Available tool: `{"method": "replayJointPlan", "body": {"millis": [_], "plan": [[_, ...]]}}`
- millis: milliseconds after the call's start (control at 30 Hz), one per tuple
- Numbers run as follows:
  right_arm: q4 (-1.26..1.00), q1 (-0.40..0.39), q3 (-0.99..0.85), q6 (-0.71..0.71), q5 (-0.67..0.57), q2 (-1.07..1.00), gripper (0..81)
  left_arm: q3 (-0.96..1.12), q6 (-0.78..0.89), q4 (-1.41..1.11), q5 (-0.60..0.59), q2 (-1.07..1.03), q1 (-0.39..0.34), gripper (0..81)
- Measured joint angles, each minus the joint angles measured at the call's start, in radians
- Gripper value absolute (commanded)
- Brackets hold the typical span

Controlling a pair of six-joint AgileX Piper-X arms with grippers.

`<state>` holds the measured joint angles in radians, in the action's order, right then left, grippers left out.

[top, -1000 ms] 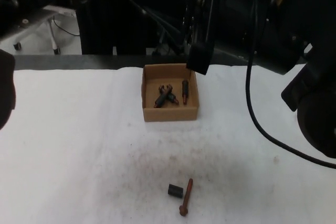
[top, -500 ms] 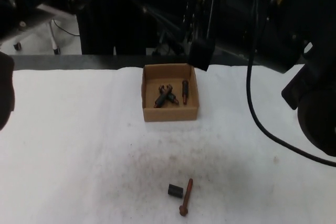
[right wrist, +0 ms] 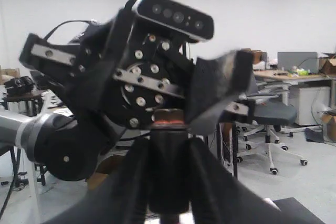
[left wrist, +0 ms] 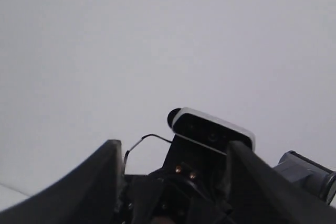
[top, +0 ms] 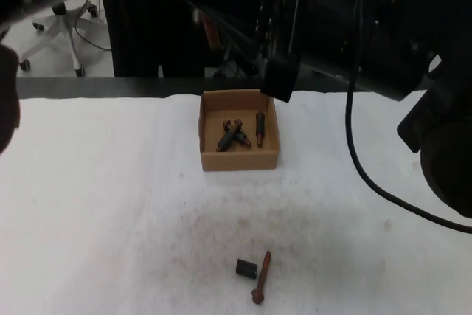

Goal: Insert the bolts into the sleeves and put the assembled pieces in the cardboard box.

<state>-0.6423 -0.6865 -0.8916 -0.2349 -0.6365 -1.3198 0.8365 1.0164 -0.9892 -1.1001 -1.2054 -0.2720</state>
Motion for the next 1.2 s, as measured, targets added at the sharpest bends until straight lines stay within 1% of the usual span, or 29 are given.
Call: {"method": "replayJointPlan", "body": {"millis": [267, 333, 400, 467, 500, 567, 600, 667, 733, 767, 900, 1000, 1033, 1133, 1200], "plan": [[0.022, 0.012, 0.000, 0.002, 0.000, 0.000, 6.9, 0.029, 0.011, -0.003, -0.002, 0.000, -0.007, 55.0], [0.022, 0.022, 0.000, 0.005, 0.000, 0.000, 6.9, 0.029, 0.004, -0.003, 0.001, 0.000, -0.005, 53.5], [0.022, 0.032, 0.000, 0.006, 0.000, 0.000, 6.9, 0.031, -0.005, -0.003, 0.004, 0.000, 0.000, 49.4], [0.035, 0.043, 0.000, 0.006, 0.000, 0.001, 6.9, 0.035, -0.013, -0.003, 0.008, 0.000, 0.018, 41.3], [0.055, 0.049, 0.000, 0.006, 0.000, 0.003, 6.9, 0.039, -0.015, -0.003, 0.010, 0.000, 0.032, 35.6], [0.126, 0.064, -0.002, 0.001, 0.004, 0.007, 6.9, 0.046, -0.028, -0.003, 0.009, 0.000, 0.063, 23.2], [0.176, 0.073, -0.002, 0.002, 0.015, 0.006, 6.9, 0.048, -0.042, -0.003, 0.004, 0.003, 0.081, 13.3], [0.283, 0.089, -0.004, 0.008, 0.059, 0.006, 6.9, 0.049, -0.082, -0.003, -0.026, 0.003, 0.118, 0.0], [0.400, 0.101, -0.008, 0.027, 0.125, 0.006, 6.9, 0.049, -0.102, -0.003, -0.041, 0.003, 0.151, 0.3], [0.462, 0.108, -0.015, 0.039, 0.162, 0.000, 6.9, 0.049, -0.120, 0.001, -0.052, 0.005, 0.186, 0.3], [0.632, 0.131, -0.073, 0.069, 0.276, -0.044, 6.9, 0.049, -0.166, 0.065, -0.072, 0.007, 0.230, 0.3], [0.714, 0.145, -0.144, 0.073, 0.329, -0.101, 6.9, 0.049, -0.185, 0.122, -0.080, 0.007, 0.271, 0.3], [0.741, 0.150, -0.176, 0.074, 0.342, -0.128, 6.9, 0.049, -0.187, 0.176, -0.090, 0.007, 0.293, 0.3], [0.823, 0.161, -0.273, 0.078, 0.365, -0.219, 6.9, 0.049, -0.187, 0.236, -0.115, 0.007, 0.305, 0.3], [0.878, 0.167, -0.345, 0.086, 0.372, -0.285, 6.9, 0.049, -0.187, 0.316, -0.183, 0.007, 0.307, 0.3]]}}
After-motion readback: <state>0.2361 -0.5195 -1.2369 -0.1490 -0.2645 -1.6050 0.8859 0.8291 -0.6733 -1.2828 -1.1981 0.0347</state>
